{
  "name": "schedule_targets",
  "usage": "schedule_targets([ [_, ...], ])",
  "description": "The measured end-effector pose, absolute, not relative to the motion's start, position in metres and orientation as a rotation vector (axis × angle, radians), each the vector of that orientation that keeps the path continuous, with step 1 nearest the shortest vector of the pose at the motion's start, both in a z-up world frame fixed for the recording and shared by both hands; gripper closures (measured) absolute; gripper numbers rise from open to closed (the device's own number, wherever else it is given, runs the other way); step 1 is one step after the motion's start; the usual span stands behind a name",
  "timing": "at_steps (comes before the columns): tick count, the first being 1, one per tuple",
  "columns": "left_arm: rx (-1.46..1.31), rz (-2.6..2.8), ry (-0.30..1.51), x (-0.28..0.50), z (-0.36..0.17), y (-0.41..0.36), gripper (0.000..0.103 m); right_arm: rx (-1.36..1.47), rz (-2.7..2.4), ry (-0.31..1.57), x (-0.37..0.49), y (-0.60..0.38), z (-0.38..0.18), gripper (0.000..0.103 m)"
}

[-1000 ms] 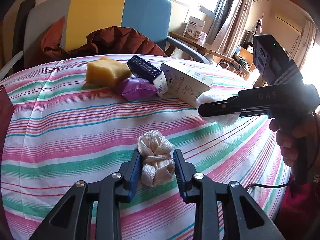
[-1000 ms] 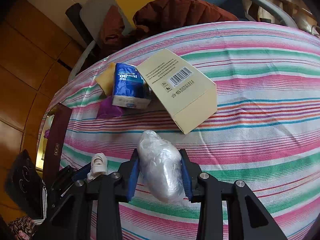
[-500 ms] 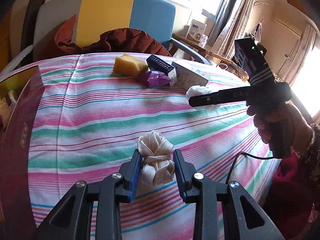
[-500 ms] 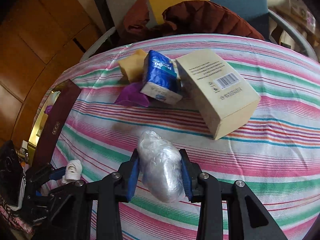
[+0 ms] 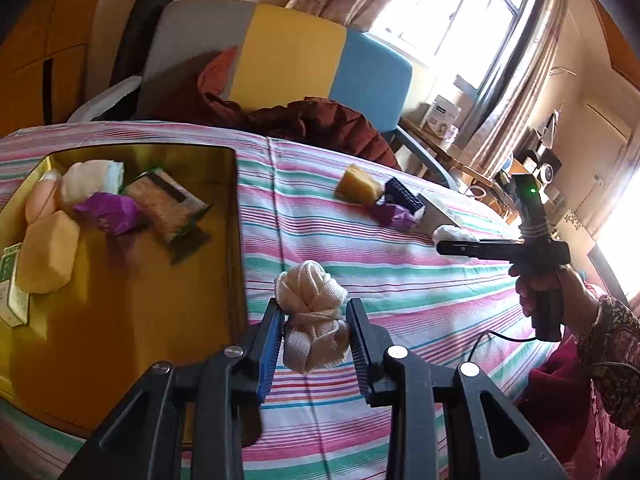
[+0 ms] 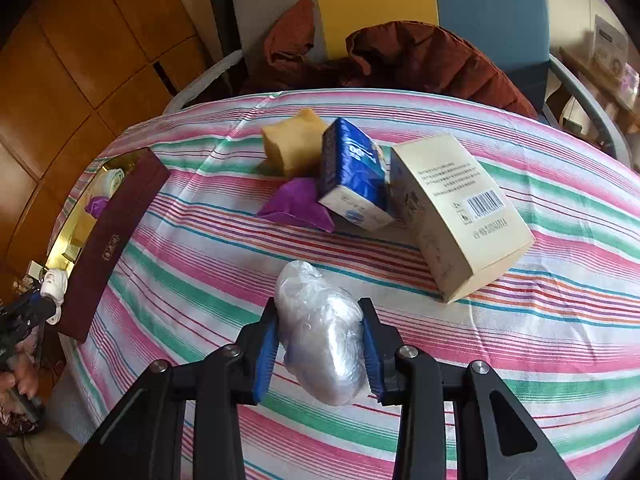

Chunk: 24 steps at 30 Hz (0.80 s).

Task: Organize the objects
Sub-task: 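Carry the bag and knotted cloth to the gold tray and release both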

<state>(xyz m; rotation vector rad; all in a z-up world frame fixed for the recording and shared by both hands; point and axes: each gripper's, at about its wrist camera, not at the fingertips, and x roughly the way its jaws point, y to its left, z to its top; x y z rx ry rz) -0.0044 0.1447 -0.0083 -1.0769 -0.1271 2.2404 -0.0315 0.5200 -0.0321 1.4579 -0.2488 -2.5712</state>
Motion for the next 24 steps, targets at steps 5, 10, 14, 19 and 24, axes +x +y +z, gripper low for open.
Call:
schedule_targets([
  [5, -1.120, 2.293, -0.148, -0.016, -0.014, 0.109, 0.071, 1.376, -2.539, -0.237, -0.033, 0.478, -0.008, 0.065],
  [10, -1.155, 2.349, -0.157, -0.027, -0.015, 0.073, 0.071, 1.268, -2.488, -0.248, -0.031, 0.419, 0.013, 0.065],
  [14, -1.263, 2.389, -0.177, -0.043, -0.023, 0.042, 0.071, 1.200, -2.432, -0.305, -0.034, 0.374, 0.027, 0.065],
  [19, -1.397, 2.390, -0.210, -0.063, -0.038, 0.011, 0.071, 1.131, -2.354, -0.279, -0.039, 0.313, 0.044, 0.065],
  [24, -1.452, 2.406, -0.182, -0.073, -0.042, -0.011, 0.071, 1.093, -2.288, -0.246, -0.041, 0.264, 0.051, 0.065],
])
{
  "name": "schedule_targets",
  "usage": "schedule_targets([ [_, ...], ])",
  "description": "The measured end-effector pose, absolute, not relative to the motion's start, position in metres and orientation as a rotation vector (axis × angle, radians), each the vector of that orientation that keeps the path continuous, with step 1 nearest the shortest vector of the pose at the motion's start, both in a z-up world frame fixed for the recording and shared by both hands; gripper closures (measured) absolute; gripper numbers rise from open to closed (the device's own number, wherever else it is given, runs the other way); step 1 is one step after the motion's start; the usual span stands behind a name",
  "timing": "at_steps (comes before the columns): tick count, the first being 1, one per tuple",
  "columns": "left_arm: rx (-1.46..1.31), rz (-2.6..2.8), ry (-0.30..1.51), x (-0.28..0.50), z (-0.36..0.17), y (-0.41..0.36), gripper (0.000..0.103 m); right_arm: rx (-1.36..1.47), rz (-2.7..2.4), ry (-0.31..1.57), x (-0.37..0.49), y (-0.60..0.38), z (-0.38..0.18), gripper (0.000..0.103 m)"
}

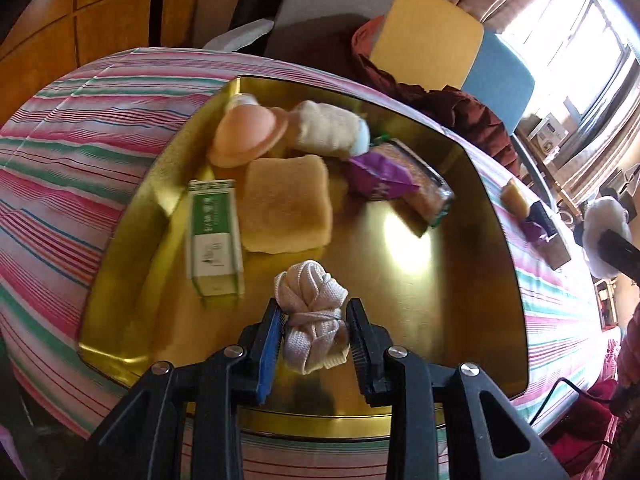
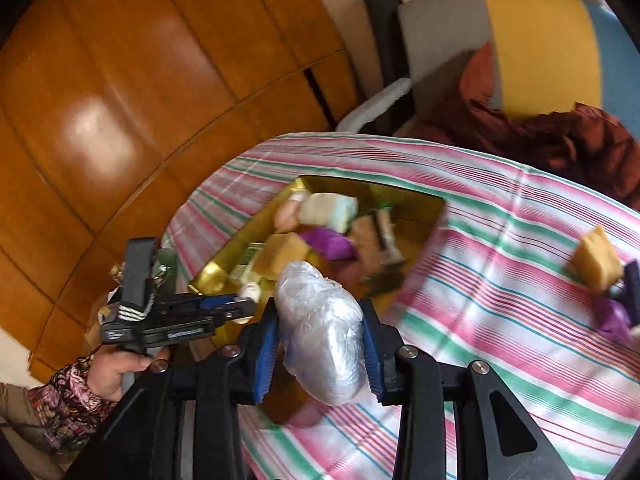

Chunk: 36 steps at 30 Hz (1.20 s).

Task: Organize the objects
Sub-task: 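Carry the bag and knotted cloth to the gold tray and release both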

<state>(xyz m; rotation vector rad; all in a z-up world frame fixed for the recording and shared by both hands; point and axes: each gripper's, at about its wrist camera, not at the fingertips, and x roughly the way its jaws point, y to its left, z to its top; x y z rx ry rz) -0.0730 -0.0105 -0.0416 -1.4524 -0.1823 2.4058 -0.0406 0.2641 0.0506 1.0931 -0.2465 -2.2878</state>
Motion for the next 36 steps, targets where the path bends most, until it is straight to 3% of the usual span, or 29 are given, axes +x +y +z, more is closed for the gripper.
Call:
schedule_targets([
  [6, -1.506, 2.478, -0.110, -0.081, -0.042, -0.029, 0.071, 1.129, -2.223, -0.250, -0.047, 0.219, 0.038, 0.065],
  [12, -1.490, 2.560, -0.057, -0.072, -0.034, -0.038, 0.048, 1.174, -2.176, -0.283, -0.056, 0.189, 0.018, 0.064],
  [22, -1.109, 2.749, -0.620, -0.036, 0.017, -0.095, 0.044, 1.319, -2.149, -0.236, -0.073, 0.146, -0.018, 0.064],
  [30, -1.077, 2.751, -0.736, -0.035, 0.020, -0.100, 0.044, 1.383, -2.137, -0.173, -0.098, 0.102, -0.033, 0.062],
  [31, -1.075, 2.754, -0.743, -0.033, 0.020, -0.100, 0.044, 1.375, -2.153, -0.180, -0.100, 0.099, -0.033, 0.060],
  [33, -1.075, 2.750, -0.744, -0.033, 0.020, -0.100, 0.044, 1.373, -2.171, -0.202, -0.104, 0.098, -0.033, 0.042],
  [36, -1.061, 2.754, -0.762, -0.028, 0.020, -0.100, 0.044, 1.347, -2.184, -0.245, -0.099, 0.104, -0.029, 0.042],
])
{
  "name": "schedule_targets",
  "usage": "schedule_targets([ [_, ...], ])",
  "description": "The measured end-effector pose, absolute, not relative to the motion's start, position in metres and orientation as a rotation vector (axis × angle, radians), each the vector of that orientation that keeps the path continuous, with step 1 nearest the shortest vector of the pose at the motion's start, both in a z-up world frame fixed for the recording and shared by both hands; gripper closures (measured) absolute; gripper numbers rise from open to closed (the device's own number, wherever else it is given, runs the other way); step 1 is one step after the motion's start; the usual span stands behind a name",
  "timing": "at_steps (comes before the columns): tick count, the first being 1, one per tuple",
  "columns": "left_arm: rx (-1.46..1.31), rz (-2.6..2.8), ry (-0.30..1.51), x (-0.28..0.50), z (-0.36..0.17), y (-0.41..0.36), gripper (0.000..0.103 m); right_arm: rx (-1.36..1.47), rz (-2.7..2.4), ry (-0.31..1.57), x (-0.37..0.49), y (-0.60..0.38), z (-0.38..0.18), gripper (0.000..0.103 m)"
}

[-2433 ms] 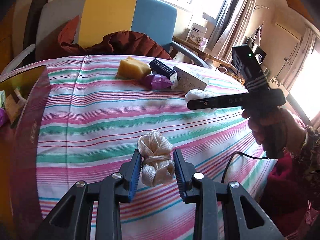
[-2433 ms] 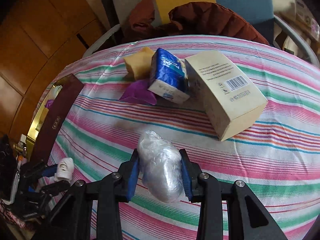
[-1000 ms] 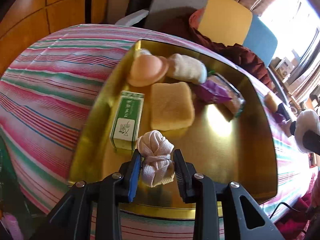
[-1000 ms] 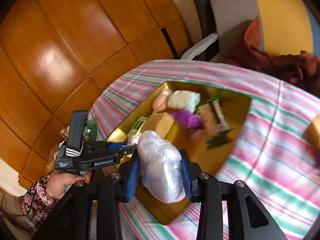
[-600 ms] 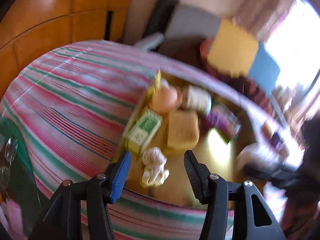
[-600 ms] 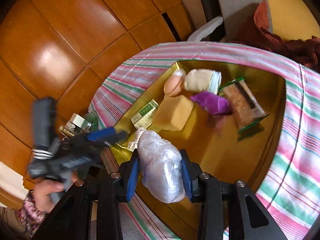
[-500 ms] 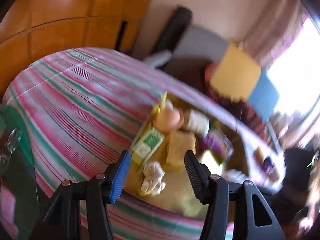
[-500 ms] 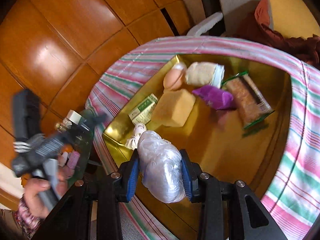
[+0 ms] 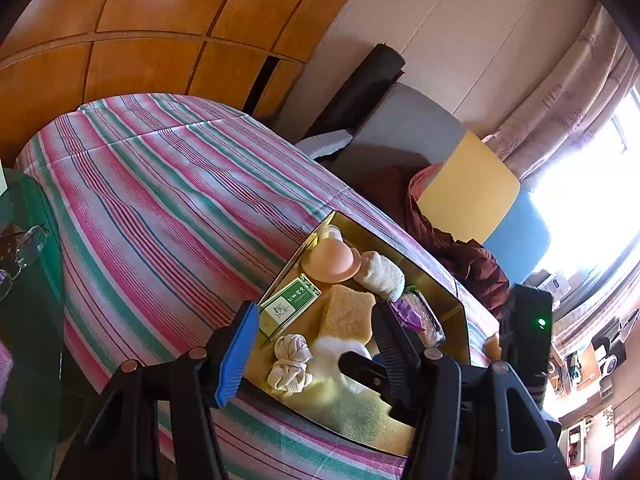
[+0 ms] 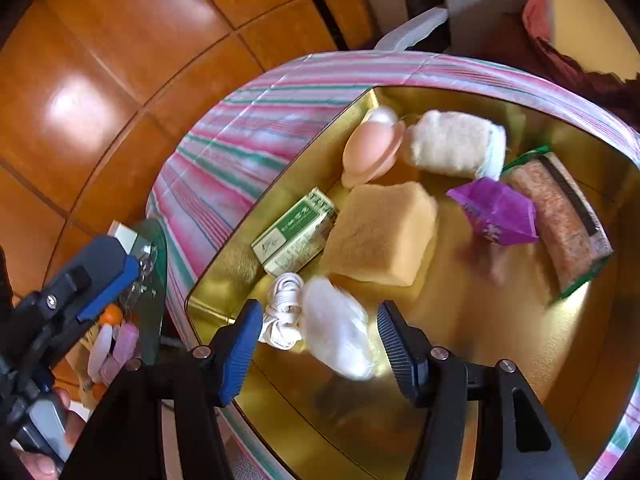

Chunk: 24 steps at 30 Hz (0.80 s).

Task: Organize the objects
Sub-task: 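Carry the bag and knotted cloth to the gold tray and release both, then move both tools back toward the remaining items on the cloth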

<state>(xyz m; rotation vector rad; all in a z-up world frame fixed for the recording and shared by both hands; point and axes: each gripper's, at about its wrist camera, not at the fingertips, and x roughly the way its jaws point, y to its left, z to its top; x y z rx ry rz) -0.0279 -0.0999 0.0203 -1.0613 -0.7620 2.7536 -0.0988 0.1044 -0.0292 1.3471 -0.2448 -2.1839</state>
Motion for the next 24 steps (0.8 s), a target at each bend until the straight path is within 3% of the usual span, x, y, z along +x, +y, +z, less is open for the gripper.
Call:
schedule_targets([
  [12, -1.073, 2.752, -0.769, -0.024, 0.013, -0.090, 0.044, 1.227, -2.310, -0.104, -0.057, 0.127, -0.002, 0.038],
  [24, -1.056, 2.635, -0.608, -0.017, 0.010, -0.045, 0.044, 1.157, -2.450, -0.041, -0.036, 0.170, 0.020, 0.034],
])
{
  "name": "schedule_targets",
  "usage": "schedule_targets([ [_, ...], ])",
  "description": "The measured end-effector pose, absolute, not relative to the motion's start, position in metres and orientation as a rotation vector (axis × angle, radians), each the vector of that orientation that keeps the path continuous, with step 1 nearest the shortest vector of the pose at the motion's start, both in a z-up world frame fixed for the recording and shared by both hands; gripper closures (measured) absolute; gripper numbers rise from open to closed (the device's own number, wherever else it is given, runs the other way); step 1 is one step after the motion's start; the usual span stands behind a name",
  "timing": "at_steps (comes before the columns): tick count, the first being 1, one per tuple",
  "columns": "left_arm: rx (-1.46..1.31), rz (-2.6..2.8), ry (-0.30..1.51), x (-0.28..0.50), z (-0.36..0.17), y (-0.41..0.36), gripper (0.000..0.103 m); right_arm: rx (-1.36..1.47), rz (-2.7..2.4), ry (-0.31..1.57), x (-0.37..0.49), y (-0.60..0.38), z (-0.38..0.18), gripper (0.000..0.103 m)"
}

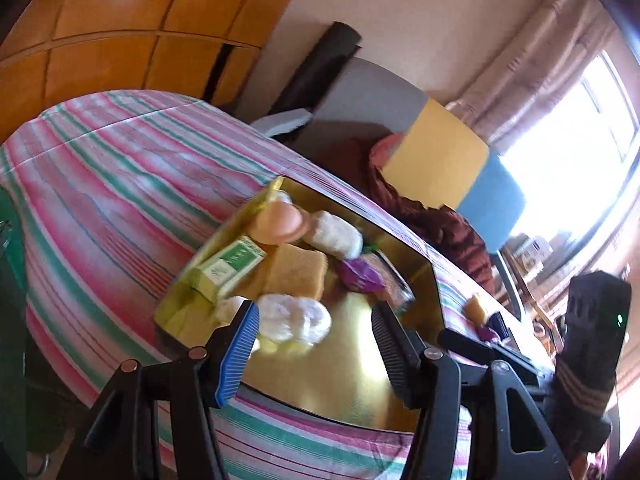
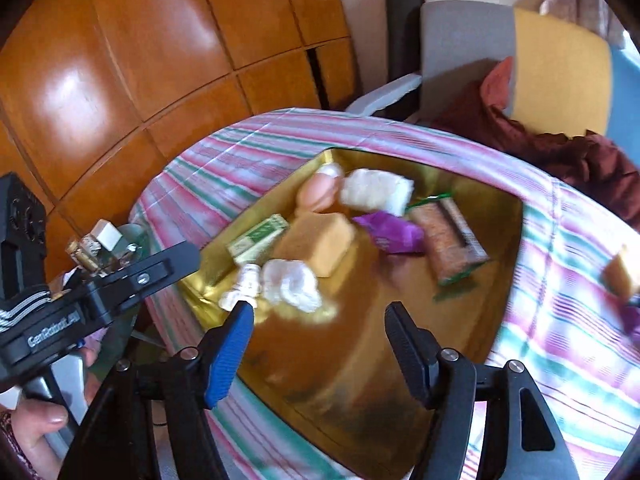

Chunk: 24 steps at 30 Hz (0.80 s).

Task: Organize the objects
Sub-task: 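Move both tools back toward the remaining items on the cloth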

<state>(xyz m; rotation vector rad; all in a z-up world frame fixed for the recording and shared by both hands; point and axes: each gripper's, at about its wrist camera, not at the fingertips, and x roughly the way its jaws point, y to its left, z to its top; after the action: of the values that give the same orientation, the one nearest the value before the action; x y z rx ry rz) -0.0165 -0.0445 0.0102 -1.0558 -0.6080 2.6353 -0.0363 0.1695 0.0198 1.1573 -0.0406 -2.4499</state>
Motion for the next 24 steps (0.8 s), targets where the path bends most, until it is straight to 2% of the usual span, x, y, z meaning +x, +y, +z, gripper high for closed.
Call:
schedule_targets([
  [13, -1.026, 2.448, -0.332, 0.001, 0.013, 0.027, 0.044, 1.251, -2.609, -0.099, -0.023, 0.260, 0.009, 0.033],
  [24, -0.968, 2.361, -0.221, 0.023, 0.021, 0.067, 0.044, 1.406, -2.743, -0.113, -0.010, 0.344, -0.012, 0.031],
])
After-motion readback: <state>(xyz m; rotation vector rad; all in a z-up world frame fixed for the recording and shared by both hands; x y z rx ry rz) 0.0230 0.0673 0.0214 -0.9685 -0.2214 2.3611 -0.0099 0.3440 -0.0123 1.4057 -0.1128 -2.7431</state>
